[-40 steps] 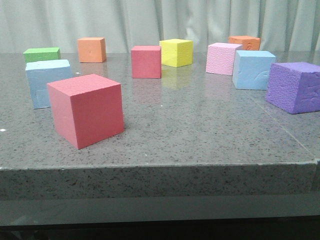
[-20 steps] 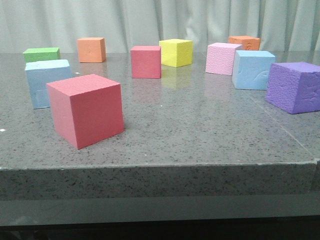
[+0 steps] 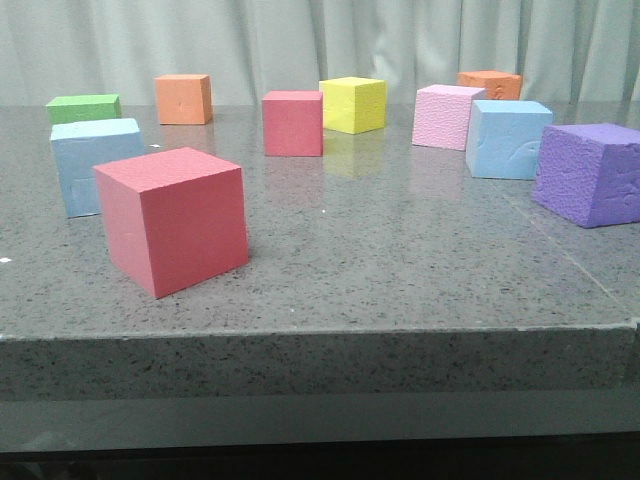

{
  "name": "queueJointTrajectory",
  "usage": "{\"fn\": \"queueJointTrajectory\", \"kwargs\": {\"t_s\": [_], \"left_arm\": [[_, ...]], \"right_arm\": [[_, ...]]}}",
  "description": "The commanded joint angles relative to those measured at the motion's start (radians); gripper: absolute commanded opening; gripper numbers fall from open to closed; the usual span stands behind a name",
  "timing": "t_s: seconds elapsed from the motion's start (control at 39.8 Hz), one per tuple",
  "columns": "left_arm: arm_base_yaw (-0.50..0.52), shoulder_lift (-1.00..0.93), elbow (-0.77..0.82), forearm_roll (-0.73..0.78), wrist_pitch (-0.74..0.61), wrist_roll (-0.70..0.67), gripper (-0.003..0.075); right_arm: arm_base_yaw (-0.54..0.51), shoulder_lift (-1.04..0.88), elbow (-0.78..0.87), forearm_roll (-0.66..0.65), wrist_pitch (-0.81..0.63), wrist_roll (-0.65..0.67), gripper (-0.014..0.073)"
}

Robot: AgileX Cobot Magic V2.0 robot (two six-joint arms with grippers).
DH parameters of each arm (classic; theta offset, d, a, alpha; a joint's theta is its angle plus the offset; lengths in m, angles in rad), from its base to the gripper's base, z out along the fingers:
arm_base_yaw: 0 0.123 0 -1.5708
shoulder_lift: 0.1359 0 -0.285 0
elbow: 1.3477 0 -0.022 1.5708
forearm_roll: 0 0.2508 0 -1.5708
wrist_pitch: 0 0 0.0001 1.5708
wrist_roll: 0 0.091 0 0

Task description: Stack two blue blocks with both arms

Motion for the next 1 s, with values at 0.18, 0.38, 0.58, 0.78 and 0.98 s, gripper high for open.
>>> {"fn": "queueJointTrajectory", "kwargs": {"t_s": [0.18, 0.38, 0.58, 0.78, 0.98], "left_arm": [[0.002, 0.297, -0.285, 0.018, 0.175, -0.004, -0.0020], [0.002, 0.495, -0.455, 0.054, 0.345, -0.002, -0.0020], [0.002, 0.614, -0.553, 0.054, 0.467, -0.002, -0.0020], [0.002, 0.631, -0.553, 0.054, 0.456, -0.002, -0.0020], [0.002, 0.631, -0.553, 0.054, 0.453, -0.002, -0.0020]], "right_arm": [[-0.005, 0.235, -0.299, -0.061, 0.134, -0.005, -0.0060], [-0.005, 0.427, -0.475, -0.093, 0.285, -0.005, -0.0060], [-0.005, 0.550, -0.547, -0.093, 0.323, -0.005, -0.0060], [-0.005, 0.553, -0.547, -0.093, 0.287, -0.005, -0.0060], [-0.005, 0.553, -0.547, -0.093, 0.287, -0.005, -0.0060]]}}
